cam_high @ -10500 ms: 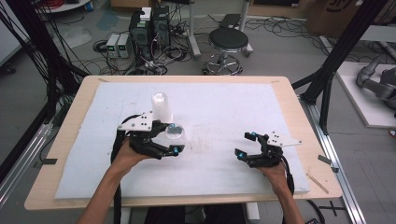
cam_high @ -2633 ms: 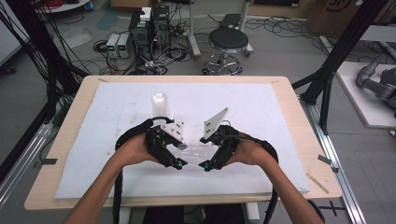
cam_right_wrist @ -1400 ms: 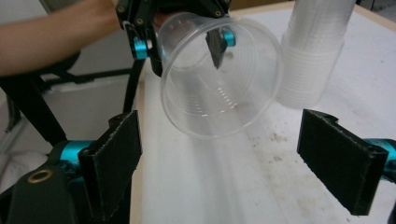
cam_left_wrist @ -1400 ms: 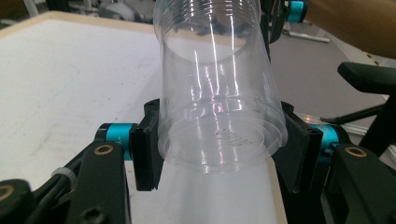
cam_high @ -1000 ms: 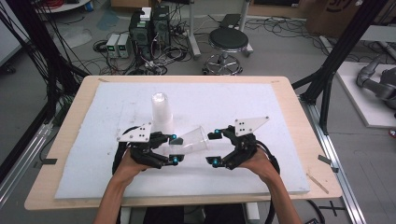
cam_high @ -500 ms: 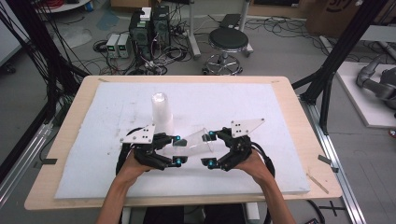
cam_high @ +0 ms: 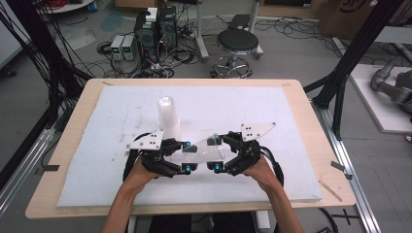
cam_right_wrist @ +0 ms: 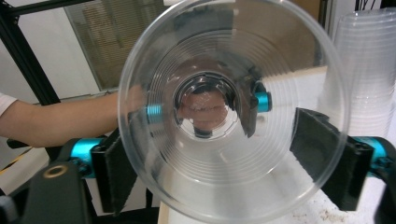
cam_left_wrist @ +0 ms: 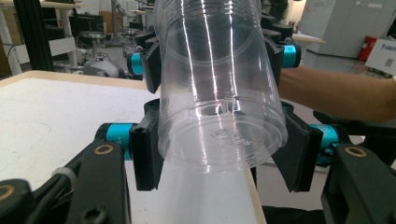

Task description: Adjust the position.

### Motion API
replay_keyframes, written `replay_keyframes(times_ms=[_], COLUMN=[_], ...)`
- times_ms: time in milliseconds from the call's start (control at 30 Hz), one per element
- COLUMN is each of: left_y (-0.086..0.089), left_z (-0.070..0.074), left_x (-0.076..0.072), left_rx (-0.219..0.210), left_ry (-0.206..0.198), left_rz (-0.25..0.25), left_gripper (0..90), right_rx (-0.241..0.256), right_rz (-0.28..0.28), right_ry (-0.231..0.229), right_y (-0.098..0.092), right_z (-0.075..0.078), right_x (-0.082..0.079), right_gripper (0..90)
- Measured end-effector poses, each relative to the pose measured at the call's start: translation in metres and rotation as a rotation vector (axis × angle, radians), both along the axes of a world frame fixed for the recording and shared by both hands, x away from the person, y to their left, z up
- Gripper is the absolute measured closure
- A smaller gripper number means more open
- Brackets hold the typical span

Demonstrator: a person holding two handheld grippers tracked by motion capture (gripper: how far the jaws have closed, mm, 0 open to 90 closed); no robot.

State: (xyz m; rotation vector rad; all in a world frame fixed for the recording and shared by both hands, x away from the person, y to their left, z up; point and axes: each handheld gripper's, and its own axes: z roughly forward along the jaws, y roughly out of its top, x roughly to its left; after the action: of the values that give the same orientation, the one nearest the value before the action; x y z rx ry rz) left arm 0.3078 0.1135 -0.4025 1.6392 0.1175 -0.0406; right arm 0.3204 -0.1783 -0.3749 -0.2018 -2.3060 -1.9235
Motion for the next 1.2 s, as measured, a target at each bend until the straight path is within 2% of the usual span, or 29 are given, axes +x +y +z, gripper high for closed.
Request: replay_keyframes(times_ms=[367,600,933,1000,1100,1133,1200], left_y=[-0.0036,-0.0052,-0.0055,-0.0059,-0.0089,-0.0088,-0.0088], left_z=[0.0,-0.0003,-0.0005,-0.0005,-0.0003,-0.0003,-0.0005], left_x=[-0.0005,-0.0006,-0.0006,-0.0004,-0.0003,0.0002,0.0004], left_rx=[0.009,0.012,0.021,0.018,0.033,0.049,0.063], left_ry=[-0.001,-0.002,0.001,0.013,0.057,0.056,0.063], left_rz=[-0.011,-0.02,-0.025,-0.02,-0.005,-0.009,0.001], left_gripper=[41.8,41.9,41.2,35.1,5.9,1.7,1.7], right_rx=[0.023,0.04,0.041,0.041,0.038,0.036,0.039], right_rz=[0.009,0.021,0.02,0.022,0.019,0.014,0.011], right_ry=[0.007,-0.004,-0.004,-0.003,-0.002,0.001,0.002], right_y=[0.0015,0.002,0.0012,0.0011,0.0004,-0.0004,-0.0014], right_z=[-0.0004,-0.0007,-0.0013,-0.0016,-0.0022,-0.0025,-0.0029], right_x=[0.0006,0.0005,0.0,-0.0002,-0.0002,-0.0002,0.0003], right_gripper=[19.6,27.7,29.9,29.9,30.0,30.0,30.0])
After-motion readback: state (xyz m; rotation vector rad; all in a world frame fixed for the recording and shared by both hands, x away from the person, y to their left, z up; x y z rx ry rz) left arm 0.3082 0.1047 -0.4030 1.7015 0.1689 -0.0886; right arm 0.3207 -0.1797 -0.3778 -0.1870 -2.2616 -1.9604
